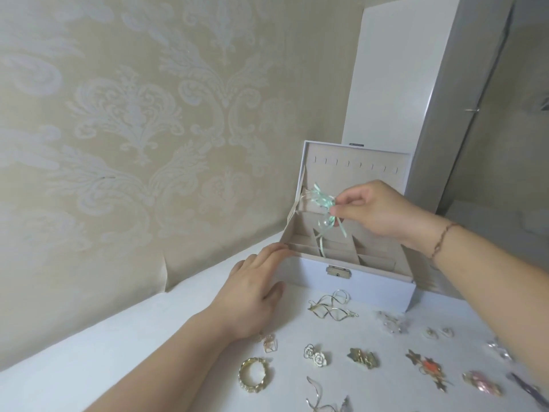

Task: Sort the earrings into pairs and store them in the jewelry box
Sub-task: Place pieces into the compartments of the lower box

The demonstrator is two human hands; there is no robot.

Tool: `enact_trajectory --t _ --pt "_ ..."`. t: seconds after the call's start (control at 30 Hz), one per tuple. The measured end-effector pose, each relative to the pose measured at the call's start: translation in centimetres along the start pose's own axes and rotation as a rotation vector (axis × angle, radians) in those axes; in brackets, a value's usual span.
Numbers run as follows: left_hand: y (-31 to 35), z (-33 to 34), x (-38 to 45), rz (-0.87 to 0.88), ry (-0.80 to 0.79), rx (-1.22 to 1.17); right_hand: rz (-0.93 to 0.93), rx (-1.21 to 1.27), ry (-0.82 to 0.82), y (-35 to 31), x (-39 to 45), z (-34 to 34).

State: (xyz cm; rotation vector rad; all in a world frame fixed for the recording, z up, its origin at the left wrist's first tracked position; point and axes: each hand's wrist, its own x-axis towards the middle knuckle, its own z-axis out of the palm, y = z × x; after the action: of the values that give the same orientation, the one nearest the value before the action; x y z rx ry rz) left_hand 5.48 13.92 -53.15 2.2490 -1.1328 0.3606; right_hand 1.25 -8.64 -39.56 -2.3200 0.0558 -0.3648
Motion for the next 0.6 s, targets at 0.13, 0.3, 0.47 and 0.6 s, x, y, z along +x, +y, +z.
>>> enact_trajectory --t 0.13,0.3,0.47,0.6 --pt "-0.1 0.1 0.0 -0.015 0.015 -0.031 0.114 0.116 0.054 0.5 2.6 2.3" --pt "0.1 0.2 -0.1 0.025 0.035 -0.015 0.221 0.143 0.191 2.4 5.0 5.7" --pt "0.0 0.2 -0.1 -0.001 0.051 -0.037 0.297 0.018 0.118 3.4 5.4 7.4" --pt "-0.1 0.3 -0.2 -0.006 0.033 -0.026 0.317 0.050 0.022 4.1 4.8 7.7"
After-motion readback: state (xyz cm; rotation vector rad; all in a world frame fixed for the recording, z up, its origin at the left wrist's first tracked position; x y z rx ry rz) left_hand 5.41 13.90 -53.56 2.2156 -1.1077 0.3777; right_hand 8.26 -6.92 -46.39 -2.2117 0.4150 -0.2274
